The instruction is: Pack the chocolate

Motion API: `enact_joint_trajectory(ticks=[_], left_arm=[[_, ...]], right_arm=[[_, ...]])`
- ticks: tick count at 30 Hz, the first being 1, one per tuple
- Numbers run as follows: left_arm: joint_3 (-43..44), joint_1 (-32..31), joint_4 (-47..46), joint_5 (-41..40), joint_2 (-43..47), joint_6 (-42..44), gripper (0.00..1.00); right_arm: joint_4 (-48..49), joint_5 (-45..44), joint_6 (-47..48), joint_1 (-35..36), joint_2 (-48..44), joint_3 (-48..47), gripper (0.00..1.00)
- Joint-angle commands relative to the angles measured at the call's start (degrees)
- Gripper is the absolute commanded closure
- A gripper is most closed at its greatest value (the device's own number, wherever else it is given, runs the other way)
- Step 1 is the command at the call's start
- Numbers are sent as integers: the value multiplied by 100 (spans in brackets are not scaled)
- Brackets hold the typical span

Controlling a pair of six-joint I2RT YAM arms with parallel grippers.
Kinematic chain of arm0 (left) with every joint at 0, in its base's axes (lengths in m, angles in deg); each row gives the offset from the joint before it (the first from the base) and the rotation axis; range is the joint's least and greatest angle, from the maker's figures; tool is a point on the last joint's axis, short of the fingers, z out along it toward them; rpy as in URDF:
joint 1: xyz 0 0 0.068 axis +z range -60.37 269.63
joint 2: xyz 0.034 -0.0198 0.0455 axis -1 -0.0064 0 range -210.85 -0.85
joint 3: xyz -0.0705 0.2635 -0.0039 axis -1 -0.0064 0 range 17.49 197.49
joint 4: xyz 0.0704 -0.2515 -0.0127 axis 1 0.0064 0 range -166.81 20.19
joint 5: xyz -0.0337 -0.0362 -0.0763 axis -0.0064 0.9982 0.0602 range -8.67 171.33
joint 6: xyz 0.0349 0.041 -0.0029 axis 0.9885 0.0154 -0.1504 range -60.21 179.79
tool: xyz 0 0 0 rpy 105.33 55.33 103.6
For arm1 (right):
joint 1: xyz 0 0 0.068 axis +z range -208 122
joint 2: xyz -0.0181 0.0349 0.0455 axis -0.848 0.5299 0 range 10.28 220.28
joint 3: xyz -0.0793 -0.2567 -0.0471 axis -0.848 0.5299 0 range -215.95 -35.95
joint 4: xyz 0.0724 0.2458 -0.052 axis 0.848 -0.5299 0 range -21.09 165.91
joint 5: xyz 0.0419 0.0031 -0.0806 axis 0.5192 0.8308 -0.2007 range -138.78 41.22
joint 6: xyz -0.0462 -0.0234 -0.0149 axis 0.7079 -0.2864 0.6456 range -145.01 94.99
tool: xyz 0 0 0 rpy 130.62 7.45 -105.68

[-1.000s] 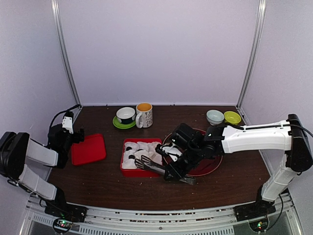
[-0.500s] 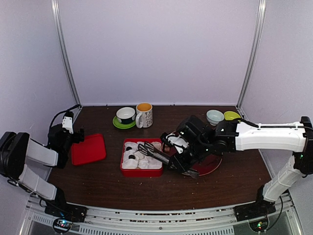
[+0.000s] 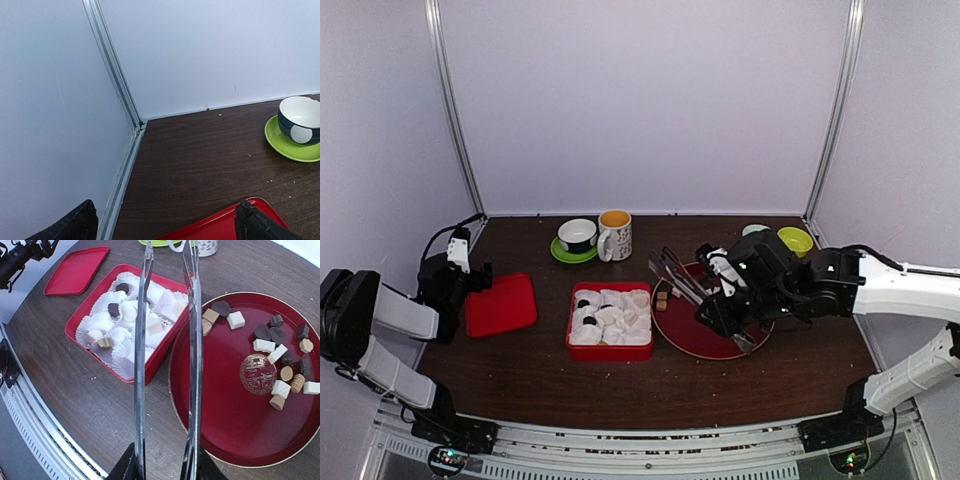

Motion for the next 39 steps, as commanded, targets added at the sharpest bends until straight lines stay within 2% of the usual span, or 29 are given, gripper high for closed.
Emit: enact_joint_trajectory(ticks=[1,12,25,39], left_arm=[[-22,36,-377,70,-31,-21,2],[-25,36,-378,70,-31,-21,2],[-24,36,-373,70,-31,-21,2],[-23,36,-373,70,-27,-21,2]], right_arm=[[-231,-597,-388,-57,-514,267,69],[-807,-891,-857,-149,-1455,1048,68],[-1182,-738,-1601,-251,-2215,2155,67],[-490,-198,-1621,-860,-1722,2576,62]])
